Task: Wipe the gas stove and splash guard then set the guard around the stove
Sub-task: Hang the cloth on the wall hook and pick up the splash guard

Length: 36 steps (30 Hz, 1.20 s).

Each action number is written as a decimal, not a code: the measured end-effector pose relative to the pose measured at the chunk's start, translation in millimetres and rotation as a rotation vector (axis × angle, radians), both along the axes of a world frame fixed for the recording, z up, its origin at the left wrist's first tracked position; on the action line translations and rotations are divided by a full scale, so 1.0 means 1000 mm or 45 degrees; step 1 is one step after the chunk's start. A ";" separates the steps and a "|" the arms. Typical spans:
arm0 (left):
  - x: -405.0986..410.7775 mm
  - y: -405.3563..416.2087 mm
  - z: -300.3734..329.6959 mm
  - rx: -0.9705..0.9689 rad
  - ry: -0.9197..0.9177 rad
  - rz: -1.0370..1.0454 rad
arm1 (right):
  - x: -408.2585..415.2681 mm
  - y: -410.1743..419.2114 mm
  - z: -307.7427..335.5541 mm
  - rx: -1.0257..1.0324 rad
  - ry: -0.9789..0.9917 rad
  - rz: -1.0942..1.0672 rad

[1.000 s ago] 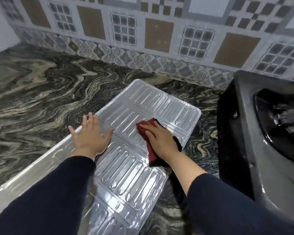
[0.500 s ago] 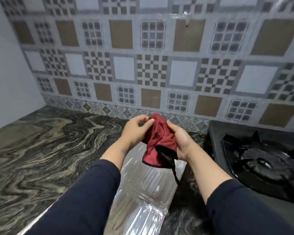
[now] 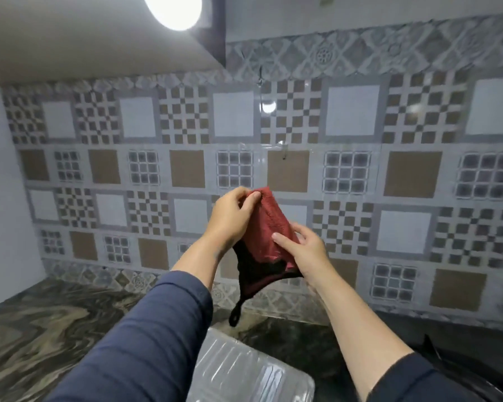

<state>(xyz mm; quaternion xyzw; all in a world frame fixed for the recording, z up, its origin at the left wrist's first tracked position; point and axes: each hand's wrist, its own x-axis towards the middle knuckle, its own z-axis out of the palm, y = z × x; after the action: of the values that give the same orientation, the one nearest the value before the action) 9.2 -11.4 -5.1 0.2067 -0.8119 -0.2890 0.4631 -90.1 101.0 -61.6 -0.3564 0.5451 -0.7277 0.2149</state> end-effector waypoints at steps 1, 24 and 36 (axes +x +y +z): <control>-0.006 -0.008 0.002 0.062 0.053 -0.002 | -0.009 0.000 0.010 -0.038 -0.019 0.043; -0.187 -0.140 0.021 -0.447 0.196 -0.032 | -0.194 -0.155 0.113 -0.069 1.380 -0.834; -0.139 -0.113 -0.017 -0.143 -0.021 -0.003 | -0.162 -0.114 0.067 0.160 1.359 -0.914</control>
<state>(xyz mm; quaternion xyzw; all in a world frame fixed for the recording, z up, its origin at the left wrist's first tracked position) -129.7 -124.3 -21.7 0.1818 -0.8309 -0.2418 0.4670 -251.6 -12.7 5.6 -0.4514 0.7039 -0.4438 -0.3221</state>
